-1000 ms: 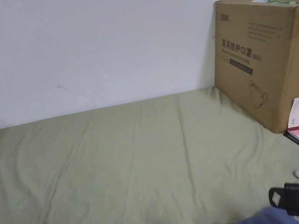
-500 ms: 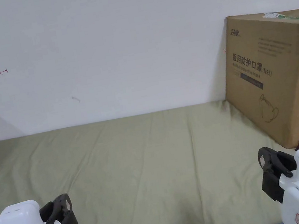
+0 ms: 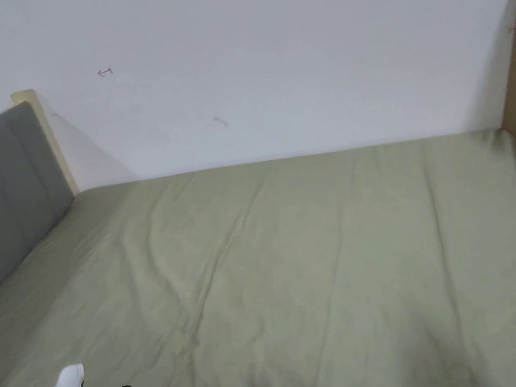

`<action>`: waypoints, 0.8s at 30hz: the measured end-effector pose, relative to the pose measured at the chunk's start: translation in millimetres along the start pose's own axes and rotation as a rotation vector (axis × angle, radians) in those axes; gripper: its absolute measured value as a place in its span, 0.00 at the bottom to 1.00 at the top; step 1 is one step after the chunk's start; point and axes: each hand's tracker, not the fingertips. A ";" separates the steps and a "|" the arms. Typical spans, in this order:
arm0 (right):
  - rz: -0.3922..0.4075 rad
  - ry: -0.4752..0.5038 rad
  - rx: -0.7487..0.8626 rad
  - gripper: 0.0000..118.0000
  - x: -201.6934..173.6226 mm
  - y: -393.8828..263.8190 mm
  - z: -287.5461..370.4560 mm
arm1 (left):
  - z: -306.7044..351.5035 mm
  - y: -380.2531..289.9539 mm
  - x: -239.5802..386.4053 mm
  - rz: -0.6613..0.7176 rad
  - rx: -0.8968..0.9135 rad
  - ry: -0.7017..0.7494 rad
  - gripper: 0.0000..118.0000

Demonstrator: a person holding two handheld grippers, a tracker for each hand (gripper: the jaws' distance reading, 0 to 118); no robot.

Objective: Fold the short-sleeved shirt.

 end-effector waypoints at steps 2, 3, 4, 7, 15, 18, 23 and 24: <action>0.006 0.007 -0.027 0.00 -4.4 -3.3 -4.2 | -6.8 -1.3 -27.2 0.050 -0.024 0.010 1.00; 0.008 0.011 -0.039 0.00 -6.7 -4.6 -6.0 | -4.3 -1.8 -39.6 0.072 0.038 -0.016 0.98; 0.009 0.015 -0.052 0.00 -11.1 -4.4 -7.9 | -2.0 8.8 -50.0 0.104 -0.001 -0.039 0.99; 0.006 0.029 -0.091 0.00 -16.9 -4.2 -12.8 | -17.8 -13.5 -61.2 0.187 0.005 -0.110 1.00; 0.041 0.035 -0.139 0.00 -29.0 7.2 -23.8 | -78.5 -26.6 -51.1 0.283 -0.138 -0.503 1.00; 0.019 0.050 -0.153 0.00 -30.2 9.4 -26.9 | -84.9 -28.2 -34.7 0.220 -0.097 -0.478 0.99; -0.015 0.064 -0.177 0.00 -31.2 6.9 -30.4 | -84.4 -33.9 -14.8 0.173 -0.039 -0.299 0.06; -0.018 0.061 -0.184 0.00 -30.0 4.5 -31.0 | -88.7 -30.4 2.3 0.108 -0.067 -0.175 0.06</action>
